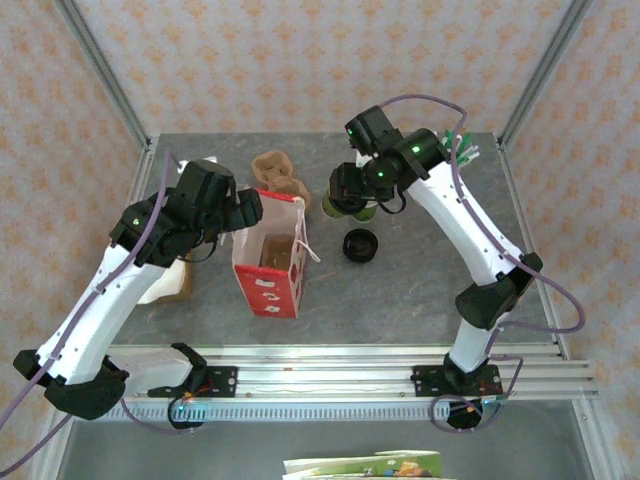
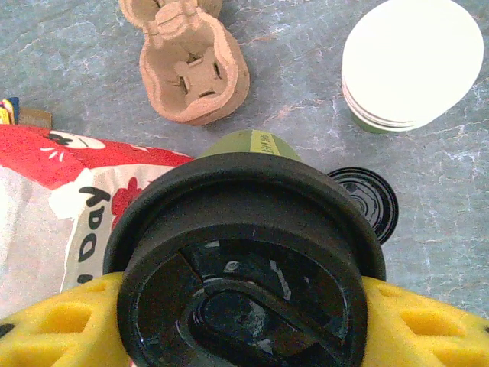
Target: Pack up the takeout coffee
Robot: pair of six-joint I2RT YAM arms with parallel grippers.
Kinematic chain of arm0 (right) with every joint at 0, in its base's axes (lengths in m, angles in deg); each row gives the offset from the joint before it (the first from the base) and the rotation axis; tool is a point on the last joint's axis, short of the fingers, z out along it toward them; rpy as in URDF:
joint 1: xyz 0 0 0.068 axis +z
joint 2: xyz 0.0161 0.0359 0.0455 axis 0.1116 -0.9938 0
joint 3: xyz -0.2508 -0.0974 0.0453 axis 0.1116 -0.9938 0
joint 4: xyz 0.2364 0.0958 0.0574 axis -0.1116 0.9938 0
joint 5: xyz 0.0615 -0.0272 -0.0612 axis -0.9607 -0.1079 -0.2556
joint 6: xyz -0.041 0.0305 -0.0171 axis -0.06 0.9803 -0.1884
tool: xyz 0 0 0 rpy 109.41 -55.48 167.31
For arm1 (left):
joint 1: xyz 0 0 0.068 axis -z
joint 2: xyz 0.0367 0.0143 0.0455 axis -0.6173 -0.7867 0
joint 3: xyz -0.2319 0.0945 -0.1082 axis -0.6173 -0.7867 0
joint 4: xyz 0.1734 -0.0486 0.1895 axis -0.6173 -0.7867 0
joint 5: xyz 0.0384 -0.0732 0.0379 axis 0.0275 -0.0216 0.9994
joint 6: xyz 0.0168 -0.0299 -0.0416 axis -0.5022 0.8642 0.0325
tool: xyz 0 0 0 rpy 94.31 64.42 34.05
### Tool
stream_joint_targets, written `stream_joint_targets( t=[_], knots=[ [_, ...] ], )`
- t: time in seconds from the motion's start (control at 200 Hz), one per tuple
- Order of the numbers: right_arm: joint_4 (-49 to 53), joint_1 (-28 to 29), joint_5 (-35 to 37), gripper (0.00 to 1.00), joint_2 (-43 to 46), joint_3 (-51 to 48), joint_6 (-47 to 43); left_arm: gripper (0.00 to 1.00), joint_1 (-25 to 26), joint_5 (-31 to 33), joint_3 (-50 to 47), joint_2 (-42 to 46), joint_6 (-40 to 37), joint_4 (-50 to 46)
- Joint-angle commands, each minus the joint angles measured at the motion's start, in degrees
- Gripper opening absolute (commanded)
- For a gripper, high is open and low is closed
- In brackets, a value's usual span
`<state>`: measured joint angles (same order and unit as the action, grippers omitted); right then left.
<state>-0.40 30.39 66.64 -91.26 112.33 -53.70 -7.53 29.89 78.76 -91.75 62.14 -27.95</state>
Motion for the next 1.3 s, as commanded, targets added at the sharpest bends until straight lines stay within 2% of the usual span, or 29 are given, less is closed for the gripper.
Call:
stream_joint_targets(
  t=[0.0, 0.581, 1.296],
  knots=[
    [0.90, -0.04, -0.67, 0.59, -0.82, 2.05, 1.19, 0.91, -0.43, 1.36, -0.94, 1.36, -1.50, -1.10],
    [0.97, 0.12, -5.96, 0.55, 2.29, 4.60, 6.59, 0.91, -0.50, -0.53, -2.33, 2.33, -1.78, -0.57],
    [0.92, 2.05, -6.41, 0.51, 5.53, 4.32, 9.89, 0.90, -0.52, -0.87, -3.73, 4.69, -1.78, -1.37]
  ],
)
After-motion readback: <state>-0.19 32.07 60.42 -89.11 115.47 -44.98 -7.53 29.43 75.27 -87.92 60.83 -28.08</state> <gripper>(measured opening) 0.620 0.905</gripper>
